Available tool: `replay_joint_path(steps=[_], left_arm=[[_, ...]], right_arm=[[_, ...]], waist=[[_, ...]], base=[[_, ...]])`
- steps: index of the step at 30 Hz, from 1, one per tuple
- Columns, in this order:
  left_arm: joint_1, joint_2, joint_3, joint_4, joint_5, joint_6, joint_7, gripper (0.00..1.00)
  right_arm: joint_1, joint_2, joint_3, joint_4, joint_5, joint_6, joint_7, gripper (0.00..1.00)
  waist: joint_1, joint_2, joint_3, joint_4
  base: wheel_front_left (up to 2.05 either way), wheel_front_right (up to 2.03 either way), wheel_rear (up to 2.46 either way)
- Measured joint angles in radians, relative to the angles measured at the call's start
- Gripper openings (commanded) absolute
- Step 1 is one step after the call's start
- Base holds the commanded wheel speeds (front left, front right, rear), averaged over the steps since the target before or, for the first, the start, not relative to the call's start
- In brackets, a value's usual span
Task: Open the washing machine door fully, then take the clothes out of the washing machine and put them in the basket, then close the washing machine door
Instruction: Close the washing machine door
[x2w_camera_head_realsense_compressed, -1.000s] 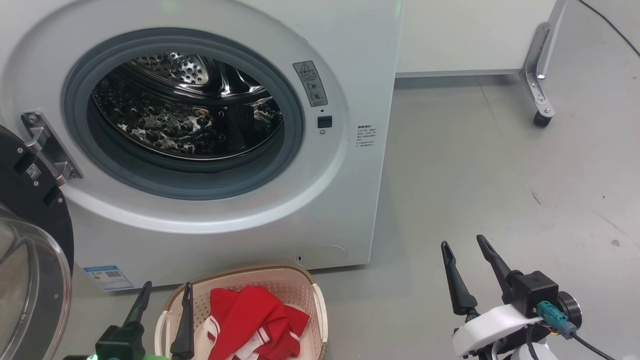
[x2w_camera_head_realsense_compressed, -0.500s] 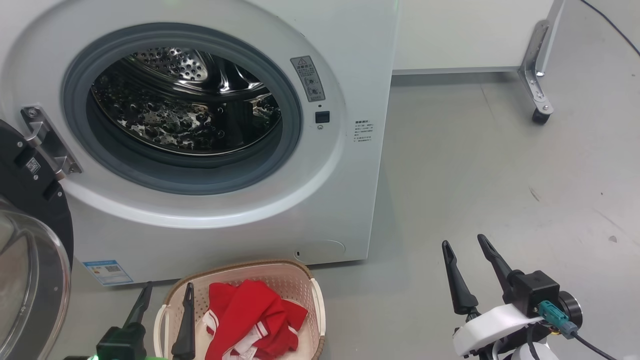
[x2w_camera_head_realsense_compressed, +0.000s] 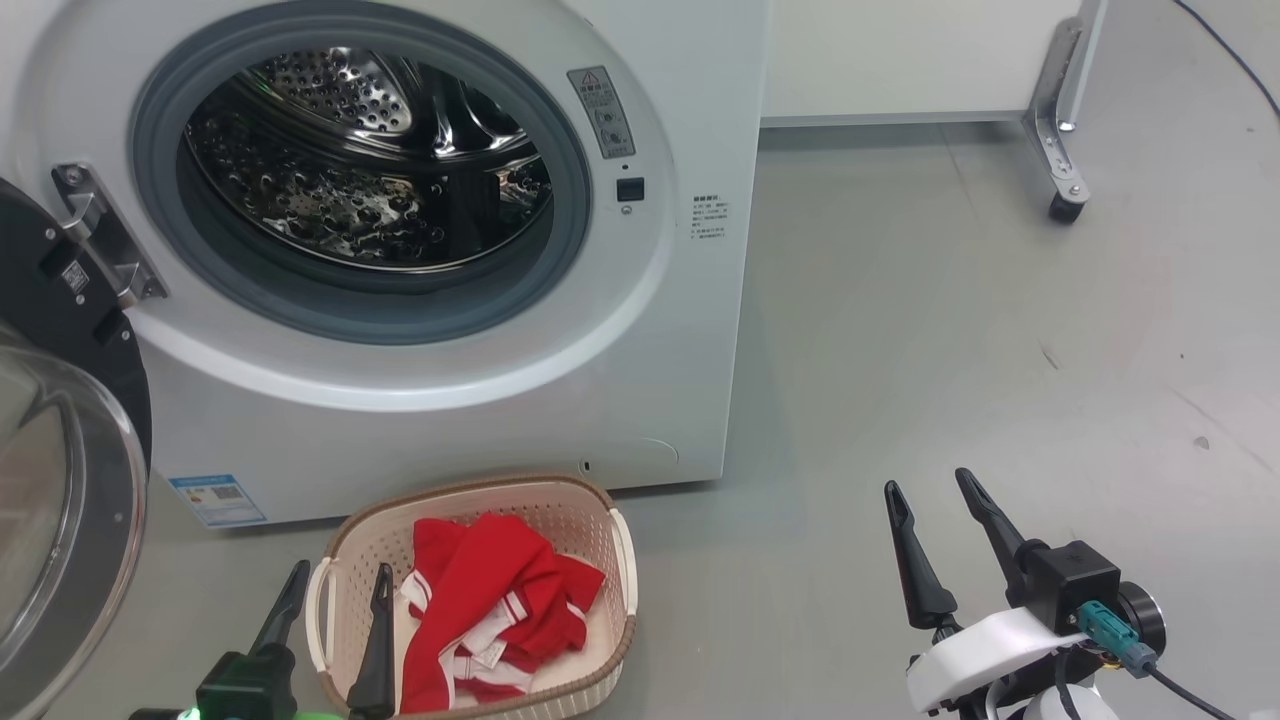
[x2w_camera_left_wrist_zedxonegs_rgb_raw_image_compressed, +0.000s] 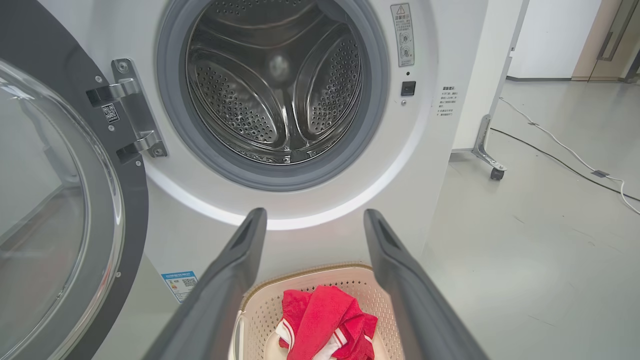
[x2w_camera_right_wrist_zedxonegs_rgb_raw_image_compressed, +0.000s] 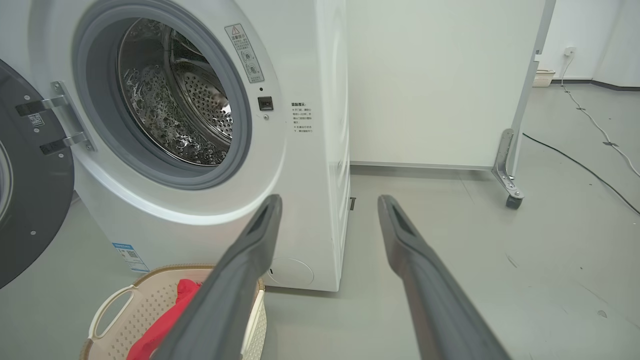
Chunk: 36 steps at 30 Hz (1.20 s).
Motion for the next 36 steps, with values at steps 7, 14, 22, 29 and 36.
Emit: replay_joint_path(steps=[7, 14, 22, 29, 36], left_arm=[[0.000, 0.000, -0.004, -0.013, 0.000, 0.000, 0.000, 1.00], [0.001, 0.000, -0.005, -0.015, 0.000, 0.000, 0.000, 1.00], [0.001, 0.000, -0.006, -0.020, 0.000, 0.000, 0.000, 1.00], [0.005, 0.001, -0.007, -0.021, 0.000, 0.000, 0.002, 1.00], [0.005, 0.001, -0.007, -0.022, 0.000, 0.000, 0.010, 1.00]], right_arm=[[0.000, 0.000, -0.001, 0.000, 0.000, 0.006, 0.000, 1.00], [0.000, 0.000, -0.002, 0.000, 0.000, 0.007, 0.000, 1.00], [0.000, 0.000, -0.003, 0.000, 0.000, 0.007, 0.000, 1.00], [0.000, 0.000, -0.004, 0.000, -0.005, 0.007, 0.000, 1.00], [0.000, 0.000, -0.005, 0.000, -0.005, 0.007, 0.000, 1.00]], waist=[[0.0000, 0.0000, 0.002, 0.001], [0.0000, 0.0000, 0.004, 0.003], [0.0000, 0.0000, 0.003, 0.004], [0.0000, 0.0000, 0.002, 0.003], [0.0000, 0.0000, 0.002, 0.004]], base=[[-1.11, 1.13, -0.02], [-0.82, 0.82, 0.00], [-0.54, 0.54, 0.00], [-0.23, 0.23, 0.00], [-0.01, 0.01, 0.00]])
